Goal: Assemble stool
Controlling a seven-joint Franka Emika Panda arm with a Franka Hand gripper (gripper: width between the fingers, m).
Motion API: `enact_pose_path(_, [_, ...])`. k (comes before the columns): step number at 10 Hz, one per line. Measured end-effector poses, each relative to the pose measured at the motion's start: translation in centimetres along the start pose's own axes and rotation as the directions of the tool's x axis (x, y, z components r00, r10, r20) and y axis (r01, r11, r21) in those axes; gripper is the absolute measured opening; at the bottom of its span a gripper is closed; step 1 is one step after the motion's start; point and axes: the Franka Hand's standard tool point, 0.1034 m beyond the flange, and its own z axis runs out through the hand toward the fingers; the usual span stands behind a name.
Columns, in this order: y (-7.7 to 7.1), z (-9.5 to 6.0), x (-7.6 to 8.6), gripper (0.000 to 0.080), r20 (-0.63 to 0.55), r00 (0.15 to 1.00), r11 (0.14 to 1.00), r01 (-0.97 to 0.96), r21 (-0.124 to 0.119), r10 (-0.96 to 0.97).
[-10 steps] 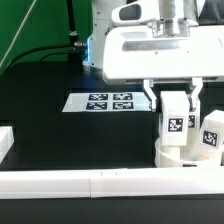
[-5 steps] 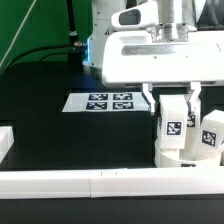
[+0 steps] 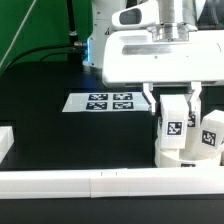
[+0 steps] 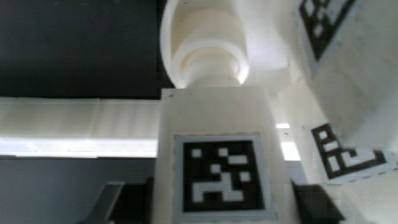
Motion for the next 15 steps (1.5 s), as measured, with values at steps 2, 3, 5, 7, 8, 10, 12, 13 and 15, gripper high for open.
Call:
enact_pose_path(2, [-0.09,0.0,0.01,0.0337,-0.001,1.0,1.0,0.001,0.001,-0.001])
enact_pose_path(3, [-0.12,-0.01,0.0,0.0337,-0.001,1.0,1.0,-0.006,0.0,0.006])
enact_pose_path(5, [-0.18,-0.05,-0.05,0.0337,-0.002,1.0,1.0,-0.018,-0.011,0.018])
enact_pose_path(7, [-0.17,-0.05,-0.05,0.0337,-0.002,1.0,1.0,-0.017,-0.011,0.017])
enact_pose_path(8, [-0.23,-0.06,-0.09,0.0337,-0.004,1.0,1.0,-0.017,-0.01,0.016])
enact_pose_path(10, [-0.28,-0.17,-0.27,0.0337,-0.004,1.0,1.0,-0.016,-0.009,0.016])
enact_pose_path(12, [-0.25,-0.14,-0.28,0.0337,-0.009,1.0,1.0,-0.015,-0.01,0.015])
enact_pose_path(13, [-0.24,-0.1,-0.25,0.0337,-0.014,1.0,1.0,-0.014,-0.011,0.014])
enact_pose_path(15, [-0.27,-0.09,-0.25,0.0337,-0.015,1.0,1.0,-0.014,-0.011,0.014])
